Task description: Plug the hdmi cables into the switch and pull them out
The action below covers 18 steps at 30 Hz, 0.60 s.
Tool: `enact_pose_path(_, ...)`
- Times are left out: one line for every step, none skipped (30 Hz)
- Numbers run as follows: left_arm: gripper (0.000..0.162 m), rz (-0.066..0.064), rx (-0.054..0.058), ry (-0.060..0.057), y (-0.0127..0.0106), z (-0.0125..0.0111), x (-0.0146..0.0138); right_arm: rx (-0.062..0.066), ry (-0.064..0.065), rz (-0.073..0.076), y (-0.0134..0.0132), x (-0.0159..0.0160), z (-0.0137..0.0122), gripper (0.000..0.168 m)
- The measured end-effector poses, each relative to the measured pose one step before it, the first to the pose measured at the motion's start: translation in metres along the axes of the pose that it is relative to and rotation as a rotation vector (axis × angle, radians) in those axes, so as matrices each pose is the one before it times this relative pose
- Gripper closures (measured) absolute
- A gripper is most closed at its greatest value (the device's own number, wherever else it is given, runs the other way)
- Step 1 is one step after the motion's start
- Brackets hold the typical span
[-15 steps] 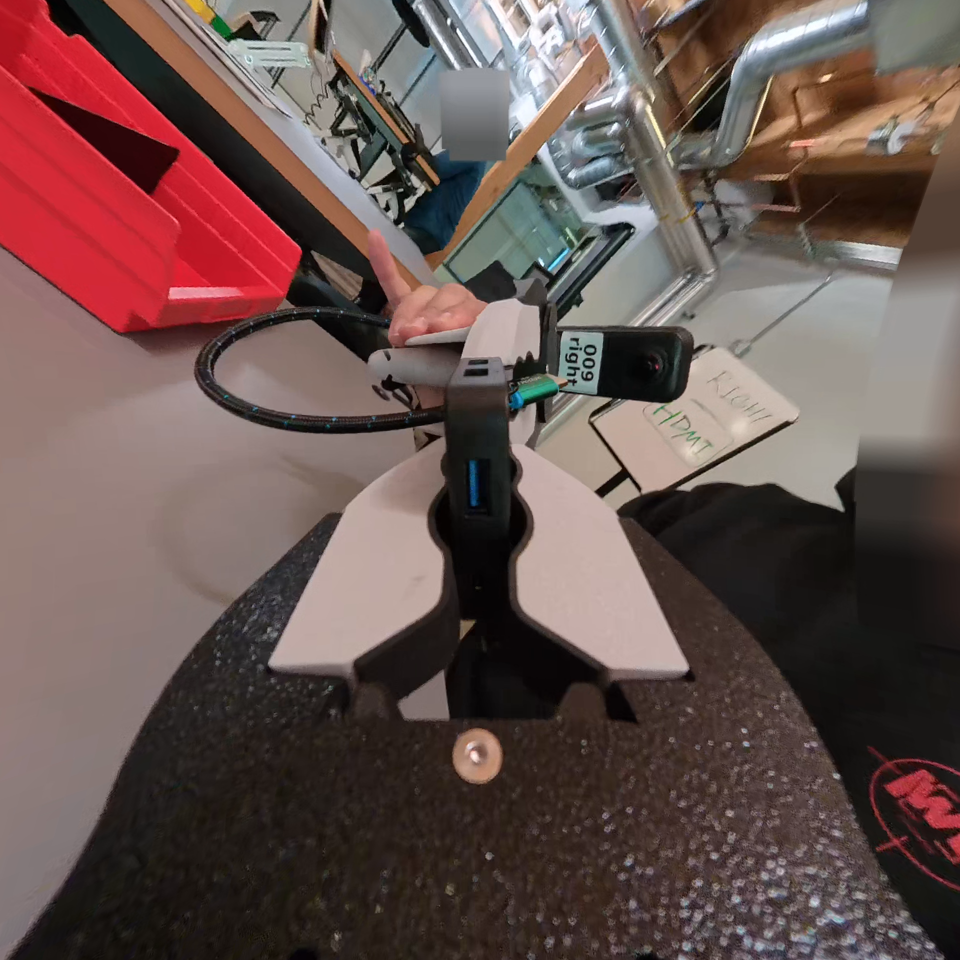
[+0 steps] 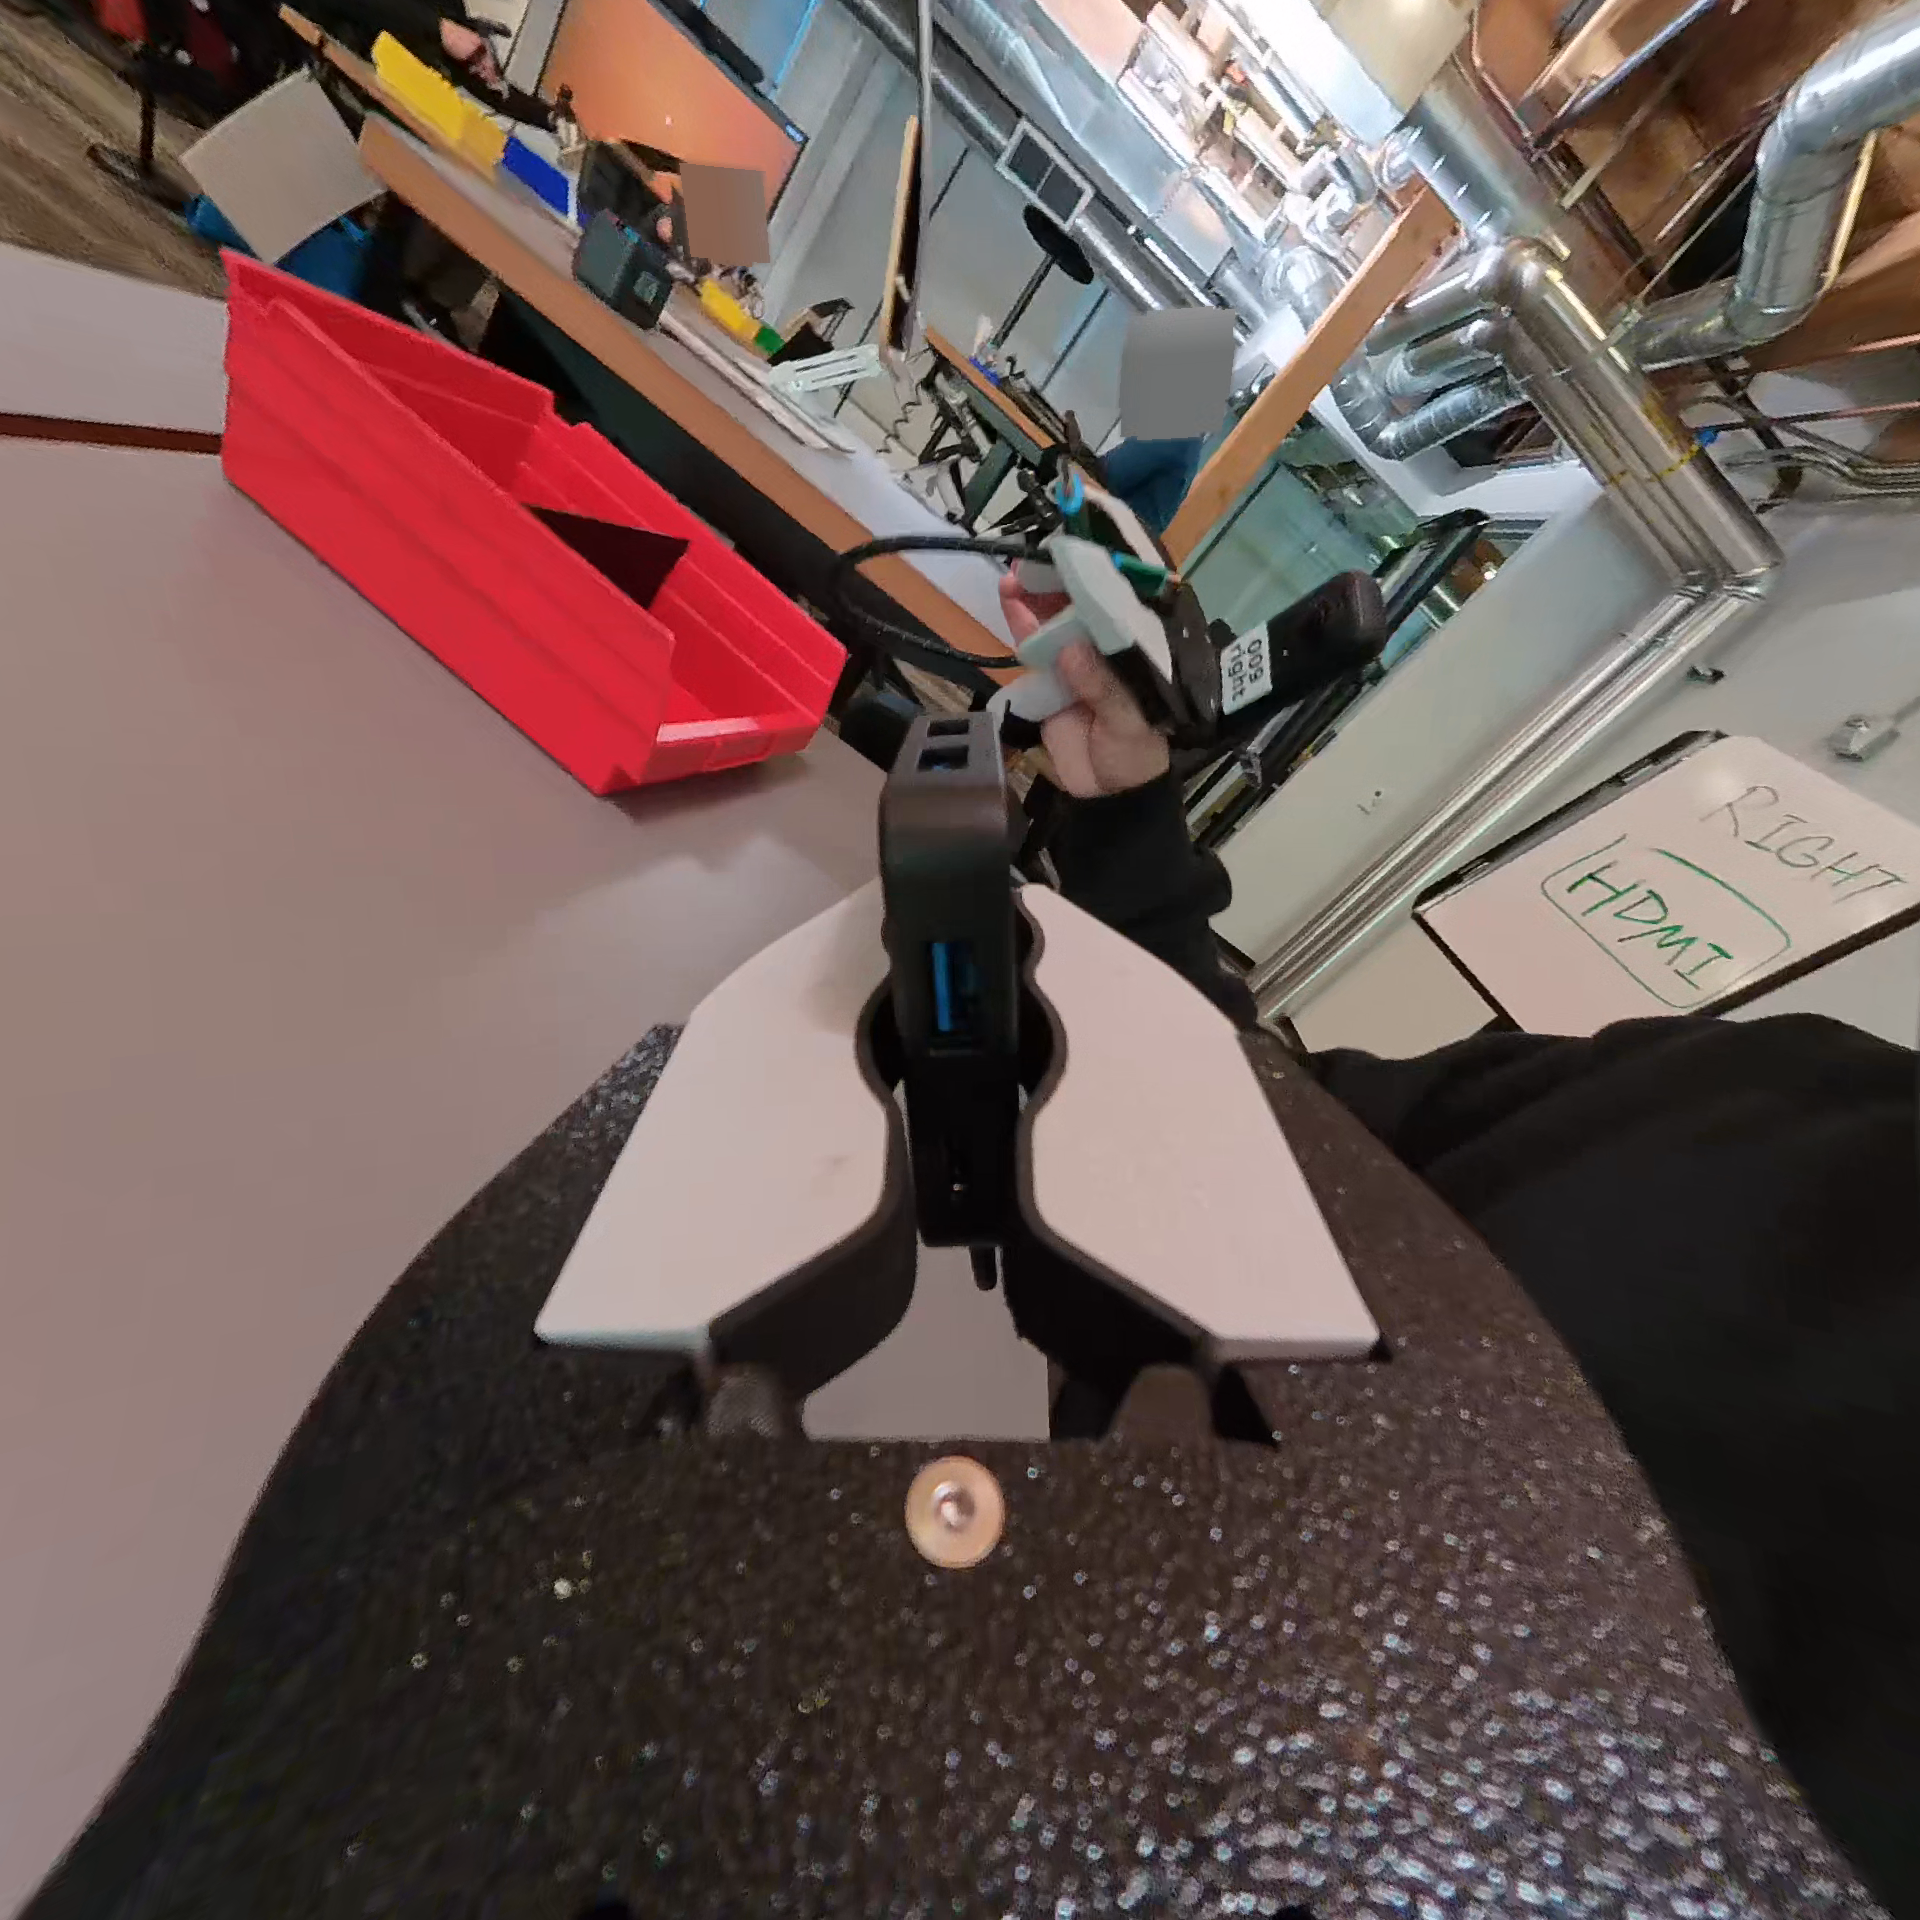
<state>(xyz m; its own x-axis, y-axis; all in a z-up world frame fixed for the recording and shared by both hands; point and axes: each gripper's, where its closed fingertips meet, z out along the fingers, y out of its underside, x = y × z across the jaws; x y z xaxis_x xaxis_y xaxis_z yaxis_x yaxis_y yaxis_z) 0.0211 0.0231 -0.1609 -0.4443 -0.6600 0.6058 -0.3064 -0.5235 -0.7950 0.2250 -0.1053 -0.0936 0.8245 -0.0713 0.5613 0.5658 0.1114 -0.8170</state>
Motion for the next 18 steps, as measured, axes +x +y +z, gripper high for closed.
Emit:
enact_pose_path(0.148,-0.0089,-0.006,-0.0102,0.0047,-0.00152,-0.00274,0.007,0.0433,0.0508,0.00993,0.01606,-0.00681,0.147)
enact_pose_path(0.148,-0.0082,-0.0007,-0.0065,0.00334,-0.00116,-0.00224,-0.0037,0.0421,0.0287,0.0114,0.01564,-0.0041,0.147)
enact_pose_path(0.148,-0.0073,0.0061,0.0,0.00188,-0.00065,-0.00107,-0.0053,0.0327,0.0073,0.01116,0.01371,-0.00118,0.147)
enact_pose_path(0.148,-0.0068,0.0071,0.0069,0.00105,-0.00002,0.00003,-0.0255,0.0291,-0.0179,0.01214,0.01232,0.00157,0.147)
enact_pose_path(0.148,-0.0066,0.0051,0.0092,0.00068,0.00064,0.00029,-0.0391,0.0345,-0.0406,0.01207,0.01208,0.00439,0.147)
enact_pose_path(0.148,-0.0059,0.0037,0.0072,0.00056,0.00134,0.00018,-0.0443,0.0225,-0.0348,0.01187,0.00966,0.00744,0.147)
enact_pose_path(0.148,-0.004,0.0039,0.0044,0.00023,0.00173,-0.00008,-0.0503,-0.018,-0.0171,0.01292,0.00389,0.01031,0.147)
enact_pose_path(0.148,-0.0037,0.0026,0.0055,0.00032,0.00207,0.00005,-0.0641,-0.0376,-0.0027,0.01484,0.00053,0.01233,0.147)
enact_pose_path(0.148,-0.004,-0.0022,0.009,0.00068,0.00221,0.00048,-0.0644,-0.0284,-0.0106,0.01444,0.00028,0.01287,0.147)
enact_pose_path(0.148,-0.0016,-0.0034,0.0059,0.00088,0.00227,0.00037,-0.0544,-0.0198,-0.0203,0.01373,-0.00013,0.01264,0.147)
enact_pose_path(0.148,-0.001,-0.0018,0.0027,0.00072,0.00204,0.00031,-0.05,-0.0275,0.0002,0.01362,-0.00207,0.01169,0.147)
enact_pose_path(0.148,-0.002,-0.0015,0.0059,0.00072,0.00175,0.00087,-0.0344,-0.0472,0.0253,0.01095,-0.00502,0.01008,0.146)
enact_pose_path(0.148,-0.0008,-0.004,0.0078,0.00099,0.00154,0.00143,-0.0242,-0.0533,0.0337,0.00892,-0.00616,0.00841,0.147)
enact_pose_path(0.148,0.0002,-0.0052,0.0028,0.00132,0.00119,0.00094,-0.0264,-0.0544,0.0293,0.00912,-0.00653,0.00682,0.134)
enact_pose_path(0.148,-0.0017,-0.001,0.0028,0.00098,0.0009,0.00093,-0.027,-0.056,0.0395,0.0088,-0.0064,0.00578,0.121)
enact_pose_path(0.148,-0.0039,0.0033,0.0084,0.0008,0.00116,0.00148,-0.0333,-0.047,0.0506,0.00837,-0.0047,0.00437,0.109)
enact_pose_path(0.148,-0.0035,-0.0006,0.0058,0.00159,0.00131,0.0006,-0.0266,-0.0283,0.0344,0.0057,-0.00162,0.00207,0.097)
enact_pose_path(0.148,-0.0035,-0.0078,-0.0009,0.00278,0.00107,-0.00062,-0.0104,-0.0047,0.0241,0.00189,0.00124,-0.00046,0.092)
